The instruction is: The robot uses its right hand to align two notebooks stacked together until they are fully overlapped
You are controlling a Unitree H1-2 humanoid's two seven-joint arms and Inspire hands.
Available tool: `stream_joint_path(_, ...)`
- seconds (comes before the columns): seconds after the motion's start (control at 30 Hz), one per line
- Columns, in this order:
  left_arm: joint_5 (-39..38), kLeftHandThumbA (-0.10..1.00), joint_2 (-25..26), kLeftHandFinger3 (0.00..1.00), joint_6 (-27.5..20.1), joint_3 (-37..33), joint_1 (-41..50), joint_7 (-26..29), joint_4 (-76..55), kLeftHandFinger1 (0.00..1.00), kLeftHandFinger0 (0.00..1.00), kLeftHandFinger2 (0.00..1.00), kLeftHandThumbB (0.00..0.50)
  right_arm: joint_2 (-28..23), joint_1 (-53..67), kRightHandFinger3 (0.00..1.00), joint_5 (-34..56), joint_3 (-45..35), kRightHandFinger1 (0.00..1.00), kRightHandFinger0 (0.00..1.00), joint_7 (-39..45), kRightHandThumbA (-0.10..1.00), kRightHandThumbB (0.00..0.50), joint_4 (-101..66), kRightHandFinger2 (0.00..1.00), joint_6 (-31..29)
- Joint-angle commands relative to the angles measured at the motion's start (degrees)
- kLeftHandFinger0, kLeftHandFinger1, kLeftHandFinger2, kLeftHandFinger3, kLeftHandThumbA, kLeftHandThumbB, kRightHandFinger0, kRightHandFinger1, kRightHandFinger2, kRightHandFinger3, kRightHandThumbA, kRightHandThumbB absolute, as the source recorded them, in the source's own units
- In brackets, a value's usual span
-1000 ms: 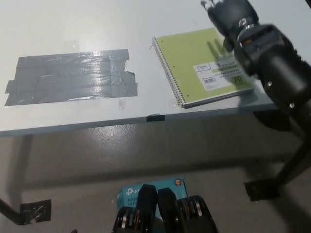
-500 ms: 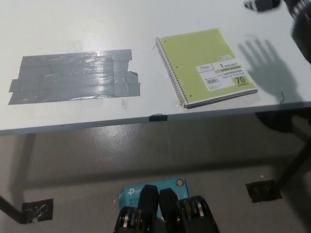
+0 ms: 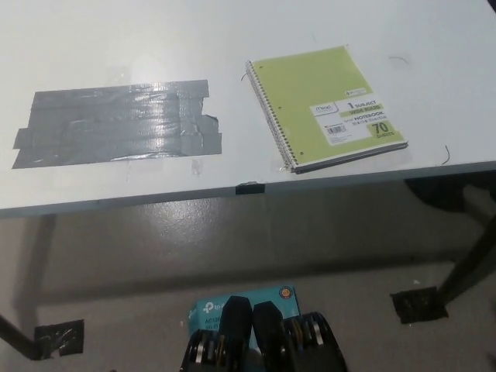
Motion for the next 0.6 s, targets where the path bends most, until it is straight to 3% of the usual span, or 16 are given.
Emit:
stream_joint_path(0.0, -1.17, 1.0, 1.81, 1.0, 0.54, 2.27, 0.92, -0.09, -0.26, 0.65, 0.62, 0.76, 0.5, 1.07, 16.79, 1.0, 7.16, -8.11, 1.0, 1.0, -12.98, 1.0, 0.297, -2.98, 1.0, -7.79)
stream_joint_path(0.1, -0.36, 1.0, 2.22, 1.0, 0.07, 1.84, 0.41, -0.2, 0.19, 0.67, 0.62, 0.75, 0.5, 2.32, 17.27, 1.0, 6.71, -5.94, 1.0, 1.0, -14.65, 1.0, 0.289, 2.11, 1.0, -9.21)
stream_joint_path(0.2, 0.11, 1.0, 2.08, 1.0, -1.01, 1.63, 0.31, -0.07, 1.18, 0.63, 0.53, 0.73, 0.5, 2.4, 17.94, 1.0, 6.02, -2.67, 1.0, 1.0, -16.32, 1.0, 0.287, 10.88, 1.0, -11.31)
stream_joint_path(0.23, 0.81, 1.0, 2.17, 1.0, -1.43, 1.12, 0.07, 0.03, 1.43, 0.63, 0.53, 0.73, 0.5, 1.97, 17.91, 1.0, 7.09, -1.48, 1.0, 1.0, -14.45, 1.0, 0.287, 14.18, 1.0, -11.56)
stream_joint_path(0.3, 1.44, 1.0, 2.3, 1.0, -2.4, 0.51, 0.16, -0.17, 1.7, 0.61, 0.56, 0.72, 0.5, -0.7, 17.55, 1.0, 18.58, 0.32, 1.0, 1.0, 2.97, 1.0, 0.28, 18.14, 1.0, -5.73)
stream_joint_path(0.4, 2.36, 1.0, 2.61, 1.0, -2.21, -0.13, 0.86, -0.17, 0.83, 0.61, 0.55, 0.73, 0.5, -2.89, 16.78, 1.0, 21.17, 1.87, 1.0, 1.0, 6.25, 1.0, 0.252, 21.86, 1.0, -6.26)
stream_joint_path(0.43, 2.37, 1.0, 2.61, 1.0, -2.2, -0.08, 0.99, -0.15, 0.76, 0.6, 0.54, 0.74, 0.5, -3.42, 16.58, 1.0, 22.28, 2.03, 1.0, 1.0, 7.41, 0.94, 0.241, 22.13, 1.0, -5.69)
stream_joint_path(0.5, 1.77, 1.0, 2.71, 1.0, -2.15, 0.37, 0.95, -0.36, 1.43, 0.6, 0.57, 0.73, 0.5, -4.38, 16.29, 1.0, 26.68, 1.72, 1.0, 1.0, 11.77, 0.69, 0.185, 22.66, 1.0, -3.12)
stream_joint_path(0.57, 1.68, 1.0, 2.7, 1.0, -2.39, 0.81, 0.42, -0.04, 2.31, 0.59, 0.6, 0.7, 0.5, -5.34, 15.16, 1.0, 28.02, 2.53, 0.99, 1.0, 13.11, 0.68, 0.178, 23.46, 1.0, -3.43)
